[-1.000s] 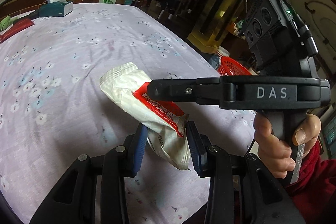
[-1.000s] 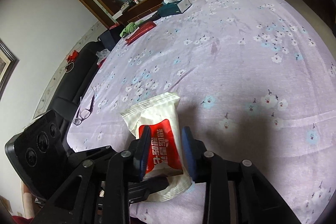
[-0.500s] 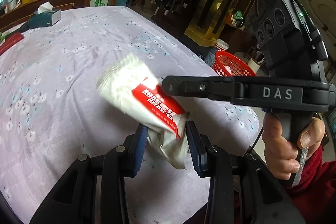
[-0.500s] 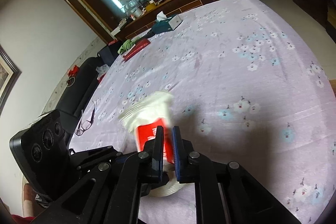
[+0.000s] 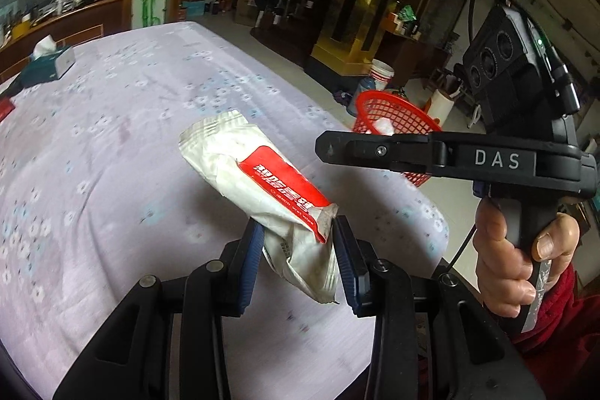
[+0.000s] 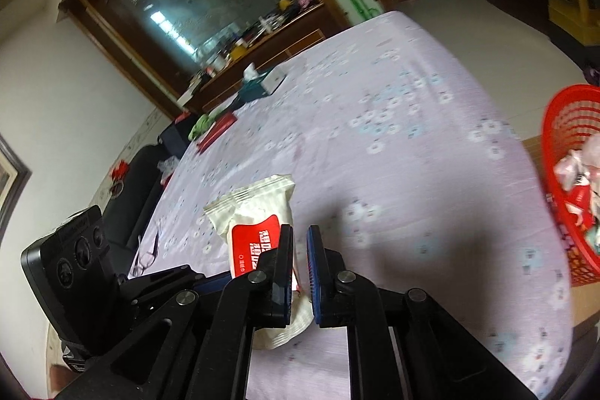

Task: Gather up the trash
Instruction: 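Carry the wrapper over the red basket and open both tools to drop it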

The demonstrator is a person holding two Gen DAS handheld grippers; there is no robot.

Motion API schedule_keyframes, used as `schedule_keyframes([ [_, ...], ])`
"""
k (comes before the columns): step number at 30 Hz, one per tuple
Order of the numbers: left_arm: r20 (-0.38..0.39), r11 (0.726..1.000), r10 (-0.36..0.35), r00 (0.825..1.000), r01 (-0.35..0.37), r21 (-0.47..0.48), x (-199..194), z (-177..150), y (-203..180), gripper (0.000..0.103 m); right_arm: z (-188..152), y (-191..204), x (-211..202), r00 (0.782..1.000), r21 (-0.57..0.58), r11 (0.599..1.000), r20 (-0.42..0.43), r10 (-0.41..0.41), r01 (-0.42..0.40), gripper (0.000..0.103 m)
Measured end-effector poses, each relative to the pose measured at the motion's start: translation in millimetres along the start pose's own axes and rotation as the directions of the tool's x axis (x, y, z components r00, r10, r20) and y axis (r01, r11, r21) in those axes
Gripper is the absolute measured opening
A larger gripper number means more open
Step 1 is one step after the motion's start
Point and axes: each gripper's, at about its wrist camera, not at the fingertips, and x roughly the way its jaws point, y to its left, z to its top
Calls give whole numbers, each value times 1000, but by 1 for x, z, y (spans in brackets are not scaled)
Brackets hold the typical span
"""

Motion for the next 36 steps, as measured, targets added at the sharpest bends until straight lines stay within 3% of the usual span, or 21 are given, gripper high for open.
schedule_keyframes([
  [6, -6, 996, -50, 999, 50, 76, 21, 29, -40, 36, 8, -38, -41, 996, 66, 997, 75, -56, 51, 8],
  [11, -21, 986, -98, 995, 100, 132, 52, 65, -80, 36, 18, -79, -89, 977, 145, 983, 162, -136, 112, 10],
  [19, -47, 968, -157, 987, 163, 190, 115, 114, -144, 37, 32, -134, -167, 897, 261, 931, 298, -327, 253, 10],
  [21, -54, 967, -145, 988, 152, 202, 138, 122, -156, 42, 33, -145, -174, 879, 288, 915, 301, -368, 285, 11],
  [23, -61, 976, -114, 992, 123, 182, 157, 126, -160, 77, 30, -154, -179, 865, 317, 897, 300, -403, 308, 33],
  [24, -54, 981, -97, 994, 104, 165, 167, 128, -159, 81, 29, -159, -181, 859, 333, 890, 302, -412, 310, 40],
  [29, -80, 985, -51, 995, 63, 158, 172, 114, -155, 81, 20, -162, -181, 838, 348, 868, 294, -460, 355, 44],
  [33, 21, 978, 22, 1000, -26, 209, 135, 95, -152, 82, 11, -154, -181, 802, 350, 841, 297, -518, 413, 74],
  [36, 81, 973, 71, 994, -87, 214, 109, 78, -144, 90, 0, -140, -176, 762, 340, 807, 293, -578, 482, 82],
])
